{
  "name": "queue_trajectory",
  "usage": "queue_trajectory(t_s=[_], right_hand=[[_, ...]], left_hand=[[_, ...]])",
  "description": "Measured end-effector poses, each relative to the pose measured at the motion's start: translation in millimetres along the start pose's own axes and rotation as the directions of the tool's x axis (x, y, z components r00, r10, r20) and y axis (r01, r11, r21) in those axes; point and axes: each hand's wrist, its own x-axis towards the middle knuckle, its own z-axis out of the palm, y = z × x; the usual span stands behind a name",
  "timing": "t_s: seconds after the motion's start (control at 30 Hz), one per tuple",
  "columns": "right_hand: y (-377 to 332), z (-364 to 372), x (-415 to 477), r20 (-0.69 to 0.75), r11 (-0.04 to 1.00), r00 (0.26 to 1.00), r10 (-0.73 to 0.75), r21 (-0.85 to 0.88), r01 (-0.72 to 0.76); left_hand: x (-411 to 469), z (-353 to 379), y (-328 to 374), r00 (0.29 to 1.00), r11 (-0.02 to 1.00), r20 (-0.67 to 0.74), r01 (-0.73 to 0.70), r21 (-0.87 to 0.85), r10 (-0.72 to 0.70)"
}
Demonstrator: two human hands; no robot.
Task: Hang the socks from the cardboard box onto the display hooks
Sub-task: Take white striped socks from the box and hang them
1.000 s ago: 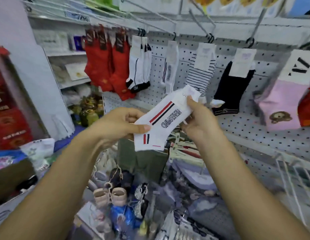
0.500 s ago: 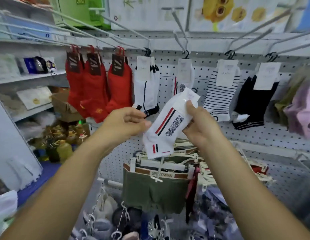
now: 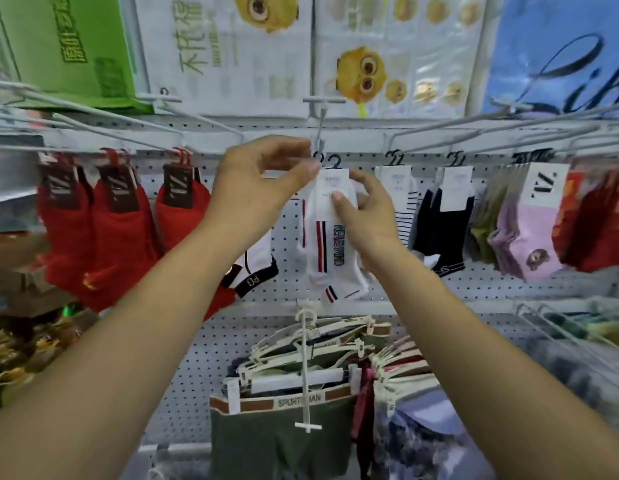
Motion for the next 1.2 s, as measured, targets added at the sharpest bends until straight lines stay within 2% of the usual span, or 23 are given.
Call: queue_trajectory(t_s=[0.2, 0.33, 0.6, 0.8, 0.9, 0.97, 1.07, 1.2], right_hand=[[-2, 1, 33, 0.119, 0.981, 0.984, -0.133, -0.126, 0.148], [9, 3, 46, 0.186, 0.973, 0.976, -0.109, -0.182, 0.143], [20, 0, 69, 0.183, 0.953, 0.977, -0.106, -0.260, 0.152], [26, -14, 45, 0.153, 0.949, 0.975, -0.161, -0.249, 0.195], [20, -24, 22, 0.188, 0.946, 0.965, -0.180, -0.235, 0.223], [16, -31, -1, 0.246, 0.952, 0.957, -0.155, -0.221, 0.210], [12, -37, -44, 0.392, 0.955, 0.909, -0.144, -0.186, 0.231], [19, -24, -101, 0.637, 0.925, 0.757, -0.145, -0.184, 0.331]], left_hand=[[19, 4, 0, 0.998, 1.000, 0.065, -0.026, 0.011, 0.025], [23, -1, -1, 0.994, 0.999, 0.104, -0.019, 0.038, 0.014], [21, 2, 0, 0.998, 0.999, 0.063, -0.003, 0.047, 0.000], [11, 5, 6, 1.000, 0.998, 0.014, 0.015, 0.056, -0.016], [-7, 3, 0, 0.997, 0.989, -0.010, 0.080, 0.122, -0.079], [-28, 1, -6, 0.993, 0.965, -0.006, 0.119, 0.232, -0.121], [-71, -3, -16, 0.986, 0.918, -0.002, 0.156, 0.364, -0.167], [-142, -19, -24, 0.974, 0.837, -0.017, 0.202, 0.509, -0.225]])
